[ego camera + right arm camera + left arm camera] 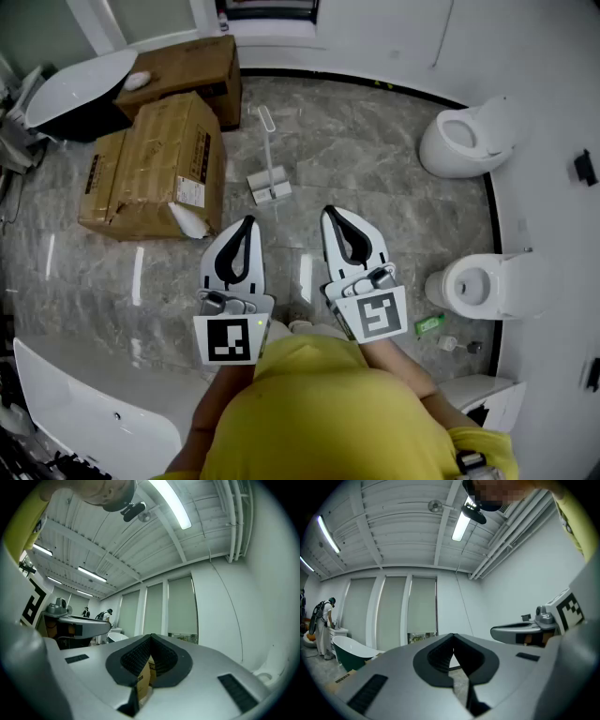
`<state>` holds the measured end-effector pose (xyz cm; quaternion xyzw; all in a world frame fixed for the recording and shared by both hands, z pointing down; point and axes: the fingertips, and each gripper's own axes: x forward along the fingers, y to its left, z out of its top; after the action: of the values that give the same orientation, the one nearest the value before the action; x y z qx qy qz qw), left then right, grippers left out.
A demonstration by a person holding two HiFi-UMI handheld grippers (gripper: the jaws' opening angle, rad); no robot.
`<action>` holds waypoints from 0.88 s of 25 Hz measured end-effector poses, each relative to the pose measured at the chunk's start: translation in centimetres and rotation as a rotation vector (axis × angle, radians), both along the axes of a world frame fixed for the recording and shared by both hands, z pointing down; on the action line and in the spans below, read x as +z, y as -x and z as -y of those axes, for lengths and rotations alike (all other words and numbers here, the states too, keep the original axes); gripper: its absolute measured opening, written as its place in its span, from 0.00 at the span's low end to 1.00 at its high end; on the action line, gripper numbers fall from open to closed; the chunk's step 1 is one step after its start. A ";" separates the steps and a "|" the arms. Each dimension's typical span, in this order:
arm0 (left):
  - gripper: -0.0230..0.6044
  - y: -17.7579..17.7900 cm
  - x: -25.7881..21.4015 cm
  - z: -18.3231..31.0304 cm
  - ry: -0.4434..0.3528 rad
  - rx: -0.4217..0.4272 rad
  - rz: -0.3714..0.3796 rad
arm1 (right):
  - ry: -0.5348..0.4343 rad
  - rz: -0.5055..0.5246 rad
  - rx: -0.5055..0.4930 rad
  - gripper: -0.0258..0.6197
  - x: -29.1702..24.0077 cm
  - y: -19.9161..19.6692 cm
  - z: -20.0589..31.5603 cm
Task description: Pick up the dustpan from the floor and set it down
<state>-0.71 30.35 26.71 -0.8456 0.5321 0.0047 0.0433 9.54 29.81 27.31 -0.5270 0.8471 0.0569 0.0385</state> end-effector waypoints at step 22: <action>0.03 1.6 3.0 15.5 0.026 -0.021 -0.012 | 0.049 -0.017 -0.124 0.09 4.6 2.6 15.6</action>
<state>-2.30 14.84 29.70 -0.8405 0.5411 0.0023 0.0290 6.94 14.22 31.91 -0.4738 0.8796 0.0382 0.0220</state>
